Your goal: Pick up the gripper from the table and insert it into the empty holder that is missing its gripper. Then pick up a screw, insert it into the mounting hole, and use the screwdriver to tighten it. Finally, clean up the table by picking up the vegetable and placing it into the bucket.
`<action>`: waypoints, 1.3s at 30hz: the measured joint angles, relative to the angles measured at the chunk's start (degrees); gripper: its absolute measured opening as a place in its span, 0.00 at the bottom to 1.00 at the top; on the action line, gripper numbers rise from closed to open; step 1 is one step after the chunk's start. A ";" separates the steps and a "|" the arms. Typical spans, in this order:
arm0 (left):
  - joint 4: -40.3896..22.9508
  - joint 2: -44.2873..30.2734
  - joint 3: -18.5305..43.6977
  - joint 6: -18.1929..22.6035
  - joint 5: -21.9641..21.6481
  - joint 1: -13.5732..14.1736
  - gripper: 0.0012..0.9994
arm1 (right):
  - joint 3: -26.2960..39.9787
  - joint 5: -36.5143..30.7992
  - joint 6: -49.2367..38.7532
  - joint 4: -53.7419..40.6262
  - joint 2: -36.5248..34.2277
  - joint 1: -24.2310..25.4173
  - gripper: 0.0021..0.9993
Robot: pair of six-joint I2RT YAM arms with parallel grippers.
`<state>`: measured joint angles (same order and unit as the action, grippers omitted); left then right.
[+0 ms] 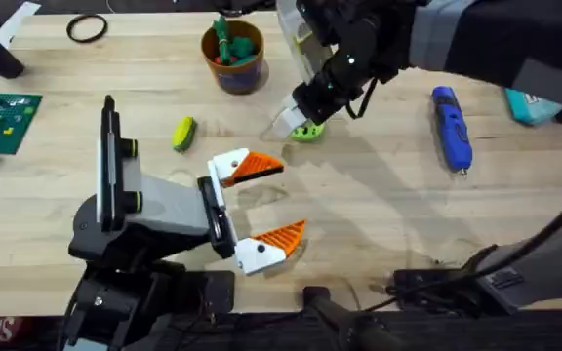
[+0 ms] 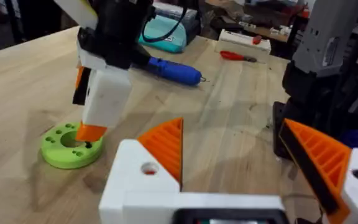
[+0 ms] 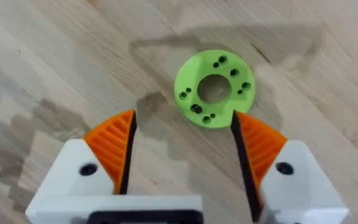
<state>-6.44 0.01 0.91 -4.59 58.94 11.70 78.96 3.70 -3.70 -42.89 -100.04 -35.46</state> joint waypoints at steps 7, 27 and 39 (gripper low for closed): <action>0.00 -0.01 0.00 0.01 0.00 0.00 0.98 | -0.02 -0.02 0.03 -0.24 -5.47 0.00 0.82; 0.00 -0.01 0.00 0.01 0.00 0.00 0.98 | -0.02 -0.02 0.04 0.92 -6.70 0.00 0.53; 0.00 -0.01 0.00 0.01 0.00 0.00 0.98 | -0.02 -0.25 0.01 1.37 -8.56 -0.04 0.50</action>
<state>-6.44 0.00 0.91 -4.58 58.94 11.70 78.94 3.45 -3.70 -41.52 -108.60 -35.51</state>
